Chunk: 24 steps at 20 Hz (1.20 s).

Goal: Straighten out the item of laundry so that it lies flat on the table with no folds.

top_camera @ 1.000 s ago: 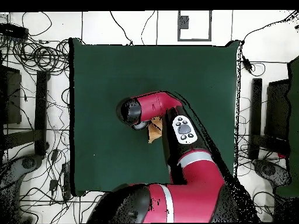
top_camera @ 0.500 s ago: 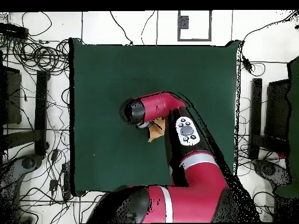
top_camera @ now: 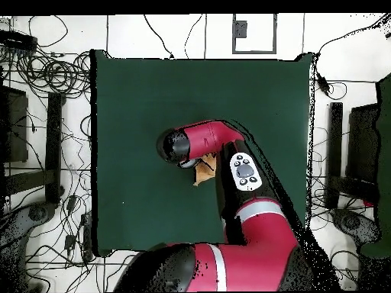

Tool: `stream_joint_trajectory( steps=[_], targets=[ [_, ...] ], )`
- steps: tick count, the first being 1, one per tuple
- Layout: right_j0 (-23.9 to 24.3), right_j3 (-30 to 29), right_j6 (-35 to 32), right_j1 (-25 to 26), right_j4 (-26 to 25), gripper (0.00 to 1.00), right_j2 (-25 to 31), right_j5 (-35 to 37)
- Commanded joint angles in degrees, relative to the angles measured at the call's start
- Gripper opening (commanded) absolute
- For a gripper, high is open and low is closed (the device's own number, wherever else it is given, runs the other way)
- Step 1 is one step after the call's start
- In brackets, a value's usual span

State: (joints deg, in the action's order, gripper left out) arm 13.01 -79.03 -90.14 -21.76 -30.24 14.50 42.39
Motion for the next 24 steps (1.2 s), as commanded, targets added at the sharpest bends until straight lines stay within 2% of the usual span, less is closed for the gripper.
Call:
stream_joint_trajectory(
  steps=[1, 6, 13, 20, 22, 24],
  targets=[
    [4.59, -9.41, 2.15, -7.93, 3.98, 0.00, 6.26, -1.17],
    [11.93, -15.59, 4.33, -16.91, 10.12, 0.00, 14.19, -3.23],
    [17.44, -16.14, 6.07, -22.14, 15.38, 0.00, 19.34, 2.50],
    [19.98, -14.21, 8.56, -24.62, 17.51, 0.00, 20.46, 10.10],
    [19.58, -13.54, 7.89, -24.62, 17.35, 0.00, 19.23, 12.77],
    [18.91, -13.61, 5.85, -24.04, 16.94, 0.00, 18.01, 11.72]
  ],
)
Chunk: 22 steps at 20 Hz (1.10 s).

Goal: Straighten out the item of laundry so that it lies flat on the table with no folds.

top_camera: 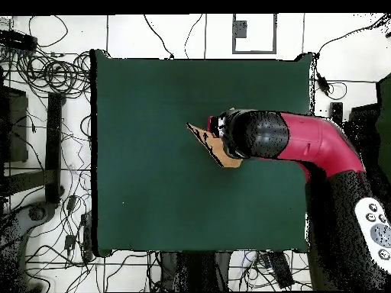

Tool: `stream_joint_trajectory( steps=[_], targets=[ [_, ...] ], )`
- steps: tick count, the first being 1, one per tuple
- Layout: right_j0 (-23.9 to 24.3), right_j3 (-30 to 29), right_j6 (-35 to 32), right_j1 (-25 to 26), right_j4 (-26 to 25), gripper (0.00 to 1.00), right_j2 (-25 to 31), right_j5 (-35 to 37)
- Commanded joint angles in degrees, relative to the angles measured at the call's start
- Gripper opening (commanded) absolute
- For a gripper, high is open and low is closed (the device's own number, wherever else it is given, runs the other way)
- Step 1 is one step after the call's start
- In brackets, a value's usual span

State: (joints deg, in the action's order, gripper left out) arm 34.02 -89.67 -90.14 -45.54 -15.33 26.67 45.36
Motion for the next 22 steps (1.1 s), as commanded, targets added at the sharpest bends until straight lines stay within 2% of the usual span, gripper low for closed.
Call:
stream_joint_trajectory(
  steps=[1, 6, 11, 15, 18, 22],
  targets=[
    [-2.61, -3.32, 4.89, 0.01, 1.88, 0.00, 5.55, 7.95],
    [-1.80, -5.67, 4.29, -1.18, 3.03, 0.00, 6.10, 7.01],
    [0.97, -7.06, 5.18, -3.20, 5.76, 0.00, 8.22, 4.31],
    [4.92, -8.37, 7.30, -5.11, 7.51, 0.00, 11.09, 2.86],
    [8.31, -9.37, 10.49, -6.16, 8.05, 0.00, 12.79, 4.45],
    [15.38, -12.93, 15.14, -5.41, 7.27, 0.00, 16.70, 2.24]
  ],
)
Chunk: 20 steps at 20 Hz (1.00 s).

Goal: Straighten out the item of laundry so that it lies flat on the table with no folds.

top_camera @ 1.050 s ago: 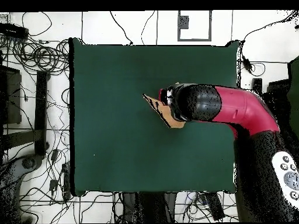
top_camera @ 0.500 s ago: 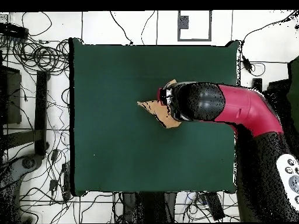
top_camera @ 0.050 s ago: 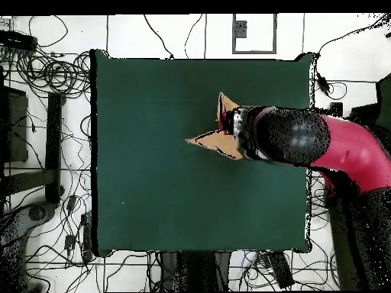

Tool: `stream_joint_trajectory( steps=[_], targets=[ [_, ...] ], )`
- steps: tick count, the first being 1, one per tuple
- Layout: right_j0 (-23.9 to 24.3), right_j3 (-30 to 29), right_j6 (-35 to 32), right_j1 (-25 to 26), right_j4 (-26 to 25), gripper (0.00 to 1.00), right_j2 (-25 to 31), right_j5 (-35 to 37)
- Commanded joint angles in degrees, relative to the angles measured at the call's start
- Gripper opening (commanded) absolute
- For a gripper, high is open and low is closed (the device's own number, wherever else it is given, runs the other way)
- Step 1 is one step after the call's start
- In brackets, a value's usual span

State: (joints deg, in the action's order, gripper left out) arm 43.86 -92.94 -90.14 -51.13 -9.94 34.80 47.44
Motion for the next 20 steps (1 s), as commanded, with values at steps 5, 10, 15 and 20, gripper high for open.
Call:
stream_joint_trajectory(
  steps=[5, 10, 15, 20],
  targets=[
    [16.30, -14.02, 19.06, 4.99, -0.16, 0.00, 17.42, -6.99],
    [23.91, -13.73, 22.13, 13.94, -4.24, 0.00, 24.34, -9.26],
    [24.89, -10.52, 23.64, 19.30, -8.20, 0.00, 26.76, -6.98],
    [23.82, -9.33, 20.90, 17.50, -9.54, 0.00, 28.48, -2.21]
  ],
)
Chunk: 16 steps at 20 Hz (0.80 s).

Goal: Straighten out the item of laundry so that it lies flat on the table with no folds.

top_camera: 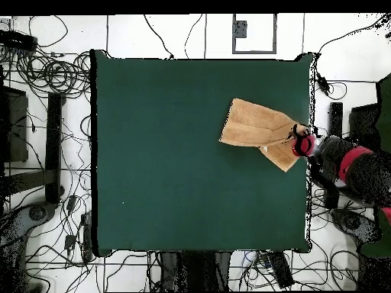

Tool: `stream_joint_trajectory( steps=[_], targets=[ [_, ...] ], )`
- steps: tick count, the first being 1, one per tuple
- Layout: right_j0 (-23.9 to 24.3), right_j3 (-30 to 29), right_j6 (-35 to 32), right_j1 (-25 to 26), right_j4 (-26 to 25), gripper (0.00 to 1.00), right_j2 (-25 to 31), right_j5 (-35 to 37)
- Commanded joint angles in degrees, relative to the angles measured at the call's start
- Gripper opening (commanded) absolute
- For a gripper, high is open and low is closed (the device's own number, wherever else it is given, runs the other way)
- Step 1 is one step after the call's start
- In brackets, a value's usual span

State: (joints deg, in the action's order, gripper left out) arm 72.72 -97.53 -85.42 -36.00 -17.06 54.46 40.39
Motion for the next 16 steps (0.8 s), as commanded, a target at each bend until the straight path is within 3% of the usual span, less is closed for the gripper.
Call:
stream_joint_trajectory(
  steps=[1, 9, 16],
  targets=[
    [-5.32, -4.61, 15.24, 1.72, -2.49, 0.00, 9.03, 5.53],
    [-7.32, -3.21, 10.69, -0.93, -3.59, 0.00, 9.73, 6.70],
    [-8.55, -7.62, 4.06, -8.88, -2.20, 0.00, 10.25, 8.01]
  ],
)
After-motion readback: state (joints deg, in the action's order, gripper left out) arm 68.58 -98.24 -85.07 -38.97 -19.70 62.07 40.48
